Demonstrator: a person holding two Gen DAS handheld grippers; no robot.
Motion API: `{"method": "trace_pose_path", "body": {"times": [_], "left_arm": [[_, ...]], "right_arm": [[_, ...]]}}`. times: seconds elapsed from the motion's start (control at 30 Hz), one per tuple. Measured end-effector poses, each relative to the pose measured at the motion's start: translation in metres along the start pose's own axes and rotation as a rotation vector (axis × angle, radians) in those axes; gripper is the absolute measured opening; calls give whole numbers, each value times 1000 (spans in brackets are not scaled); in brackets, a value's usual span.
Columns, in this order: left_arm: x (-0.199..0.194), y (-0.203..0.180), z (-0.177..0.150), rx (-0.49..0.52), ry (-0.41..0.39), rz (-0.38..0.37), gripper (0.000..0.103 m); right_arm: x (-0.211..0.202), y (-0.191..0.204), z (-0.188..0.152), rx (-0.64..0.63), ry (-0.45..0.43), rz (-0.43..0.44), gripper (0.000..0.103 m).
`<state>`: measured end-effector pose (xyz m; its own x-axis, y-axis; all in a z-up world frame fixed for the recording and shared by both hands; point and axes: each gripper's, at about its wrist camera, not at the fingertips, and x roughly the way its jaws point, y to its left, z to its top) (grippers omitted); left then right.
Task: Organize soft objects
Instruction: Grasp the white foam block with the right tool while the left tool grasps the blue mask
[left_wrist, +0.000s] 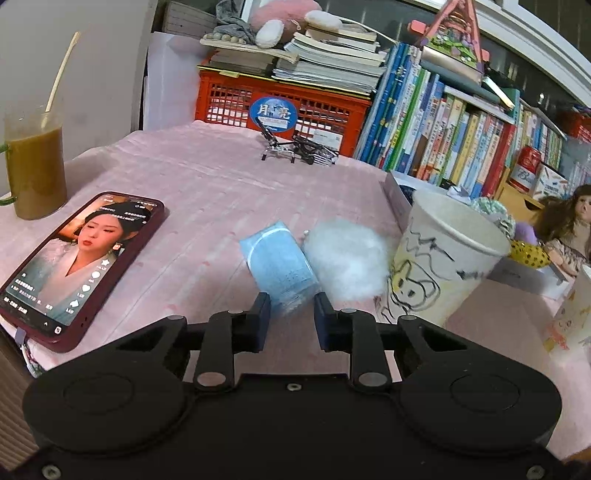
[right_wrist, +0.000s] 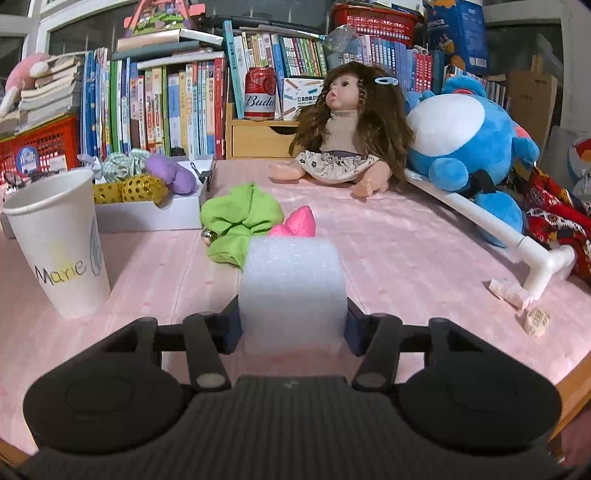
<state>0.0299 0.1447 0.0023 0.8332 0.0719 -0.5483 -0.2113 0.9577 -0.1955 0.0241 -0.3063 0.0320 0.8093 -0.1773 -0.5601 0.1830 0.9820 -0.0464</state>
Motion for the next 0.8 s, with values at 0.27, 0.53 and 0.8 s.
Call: {"method": "trace_pose_path", "body": {"times": [0.27,0.53,0.8], "left_arm": [[-26,-5,-11,64,43,-45,20],[-27,1,-1,-20,-25,-21,62],[6,4,6,-85,-20,20,38]], "right_arm": [[-23,9,-3,-13,-18,71,57],[-43,30,-9,-92,-61,161,58],[-40,41,-9,-111,-62,184,59]]}}
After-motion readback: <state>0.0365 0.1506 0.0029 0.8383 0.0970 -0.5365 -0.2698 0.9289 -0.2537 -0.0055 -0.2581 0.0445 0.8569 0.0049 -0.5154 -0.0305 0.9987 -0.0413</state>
